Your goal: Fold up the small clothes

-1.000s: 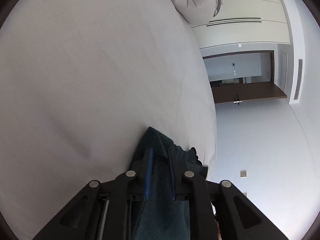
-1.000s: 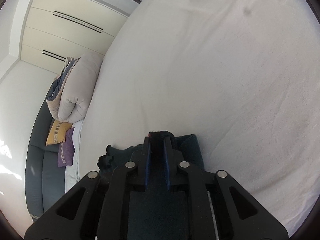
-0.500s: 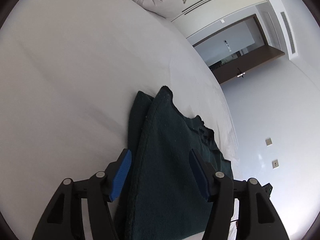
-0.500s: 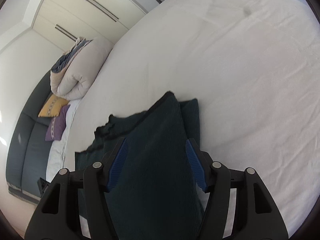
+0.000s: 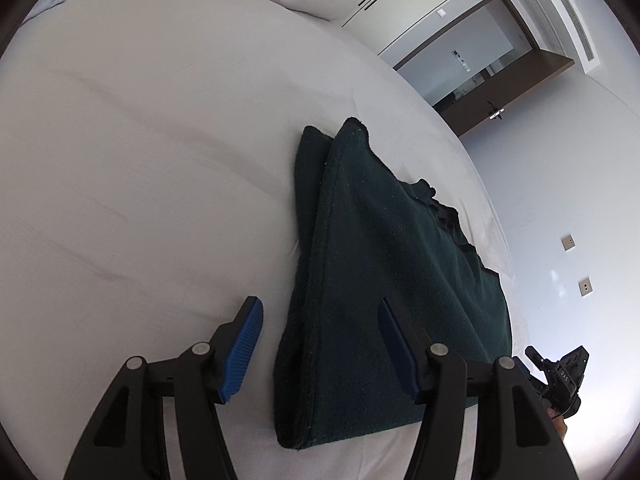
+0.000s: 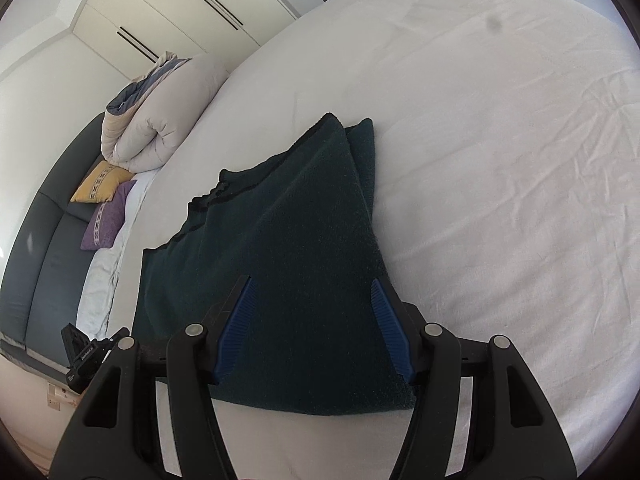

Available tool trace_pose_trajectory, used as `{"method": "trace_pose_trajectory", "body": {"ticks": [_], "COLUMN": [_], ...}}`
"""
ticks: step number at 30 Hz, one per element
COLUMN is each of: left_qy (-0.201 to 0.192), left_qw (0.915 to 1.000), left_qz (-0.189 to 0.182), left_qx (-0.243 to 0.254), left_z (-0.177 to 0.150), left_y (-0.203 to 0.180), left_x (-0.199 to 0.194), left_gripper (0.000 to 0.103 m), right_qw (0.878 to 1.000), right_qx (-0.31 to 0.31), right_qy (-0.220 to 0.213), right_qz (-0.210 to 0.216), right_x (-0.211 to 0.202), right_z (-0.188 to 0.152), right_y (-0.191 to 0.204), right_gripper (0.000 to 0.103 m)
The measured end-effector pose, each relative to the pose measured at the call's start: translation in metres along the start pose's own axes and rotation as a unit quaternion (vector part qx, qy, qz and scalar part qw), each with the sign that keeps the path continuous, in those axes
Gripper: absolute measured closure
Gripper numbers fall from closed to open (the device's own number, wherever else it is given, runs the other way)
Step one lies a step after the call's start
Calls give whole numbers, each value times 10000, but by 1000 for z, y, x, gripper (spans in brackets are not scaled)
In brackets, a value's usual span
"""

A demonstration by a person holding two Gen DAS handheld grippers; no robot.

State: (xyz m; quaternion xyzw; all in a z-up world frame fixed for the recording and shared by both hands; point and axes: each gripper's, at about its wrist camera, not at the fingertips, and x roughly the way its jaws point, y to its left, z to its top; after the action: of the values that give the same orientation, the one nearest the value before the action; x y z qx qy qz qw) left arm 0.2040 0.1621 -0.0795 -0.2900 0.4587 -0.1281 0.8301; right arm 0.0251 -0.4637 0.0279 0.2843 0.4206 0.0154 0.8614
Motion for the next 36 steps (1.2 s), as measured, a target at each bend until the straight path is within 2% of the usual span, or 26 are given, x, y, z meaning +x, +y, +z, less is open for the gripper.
{"method": "trace_pose_trajectory", "body": {"ticks": [3,6,11,12,15,17,18,19,20,25,36], "left_qy": [46,20,-20,-37,-108,-171,-207,-240,-263,-179,-230], "left_qw": [9998,9991,9968,9968,9961,9948,9944,9940,9939,9952,9949], "left_qz": [136,281,519,518,556,647,673,697,703,692,664], "left_qx": [137,321,602,607,683,770,792,804,805,671,719], "left_z": [-5,-8,-12,-13,-16,-19,-21,-23,-25,-30,-35], "left_y": [-4,-9,-17,-17,-21,-25,-27,-28,-28,-17,-18], "left_x": [-1,-2,-3,-4,-8,-12,-14,-16,-17,-11,-15], "left_gripper": [80,88,93,93,94,94,94,94,94,94,97], "right_qw": [10000,9997,9967,9962,9944,9940,9938,9934,9929,9910,9976], "right_qx": [-3,-158,-618,-659,-765,-772,-797,-828,-865,-961,-430], "right_qy": [-20,26,123,128,158,173,181,200,211,274,195], "right_qz": [-69,-187,-518,-553,-716,-749,-752,-767,-793,-888,-497], "right_x": [-7,-2,7,7,4,1,0,-1,-2,-1,-21], "right_z": [1,0,-6,-7,-8,-9,-10,-11,-12,-19,-24], "right_y": [-9,-5,5,6,6,5,5,5,5,2,-26], "right_gripper": [44,44,45,48,73,76,83,86,86,98,102]}}
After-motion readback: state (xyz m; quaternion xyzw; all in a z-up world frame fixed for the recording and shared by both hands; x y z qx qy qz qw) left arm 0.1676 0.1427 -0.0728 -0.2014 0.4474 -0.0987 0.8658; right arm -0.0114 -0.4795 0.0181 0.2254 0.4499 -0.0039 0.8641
